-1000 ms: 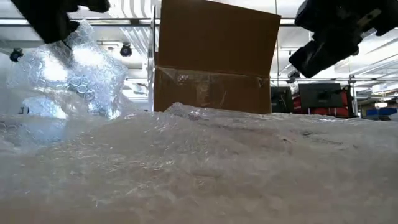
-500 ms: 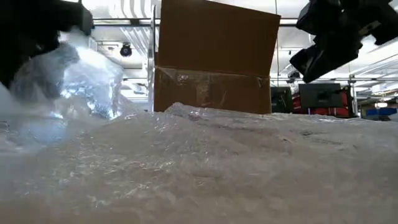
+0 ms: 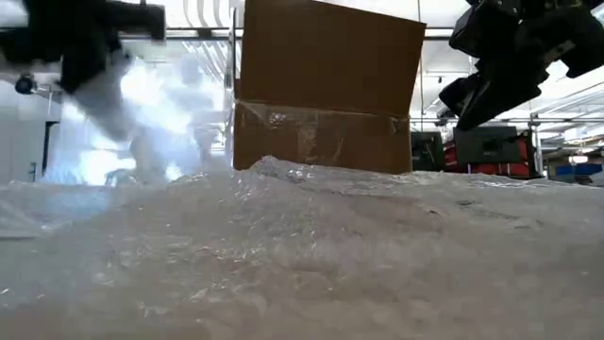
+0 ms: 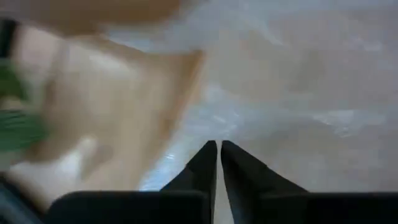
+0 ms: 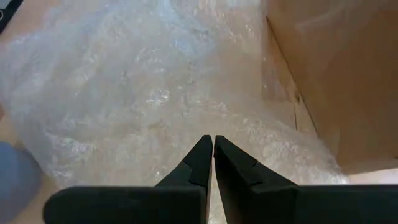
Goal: Wrap mug
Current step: Prepare the left bubble wrap
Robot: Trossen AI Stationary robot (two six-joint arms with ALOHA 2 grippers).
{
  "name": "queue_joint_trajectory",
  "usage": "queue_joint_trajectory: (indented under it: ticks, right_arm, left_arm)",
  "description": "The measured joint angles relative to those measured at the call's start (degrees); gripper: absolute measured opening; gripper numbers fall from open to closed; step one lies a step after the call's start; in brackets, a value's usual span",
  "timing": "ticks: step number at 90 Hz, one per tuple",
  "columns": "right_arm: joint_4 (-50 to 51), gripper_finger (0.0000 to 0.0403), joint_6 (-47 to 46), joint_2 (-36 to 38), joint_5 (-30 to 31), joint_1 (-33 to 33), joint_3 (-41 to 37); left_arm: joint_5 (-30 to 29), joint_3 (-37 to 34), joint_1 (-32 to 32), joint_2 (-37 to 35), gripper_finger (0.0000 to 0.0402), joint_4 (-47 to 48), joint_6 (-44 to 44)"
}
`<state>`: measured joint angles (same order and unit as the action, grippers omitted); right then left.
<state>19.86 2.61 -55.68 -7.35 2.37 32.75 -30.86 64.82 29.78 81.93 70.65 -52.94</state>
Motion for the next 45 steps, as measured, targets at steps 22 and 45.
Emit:
queue_joint_trajectory:
  ticks: [22, 45]
  right_arm:
    - [-1.4, 0.0002, -0.1, 0.0, -0.1, 0.0, 0.0]
    - [-18.9, 0.0002, -1.1, -4.6, -0.3, 2.1, -0.2]
  left_arm:
    - [-0.3, -1.1, -2.3, -11.5, 0.0002, 9.6, -9.1]
    - [-1.7, -13.6, -2.2, -19.5, 0.0001, -11.6, -6.5]
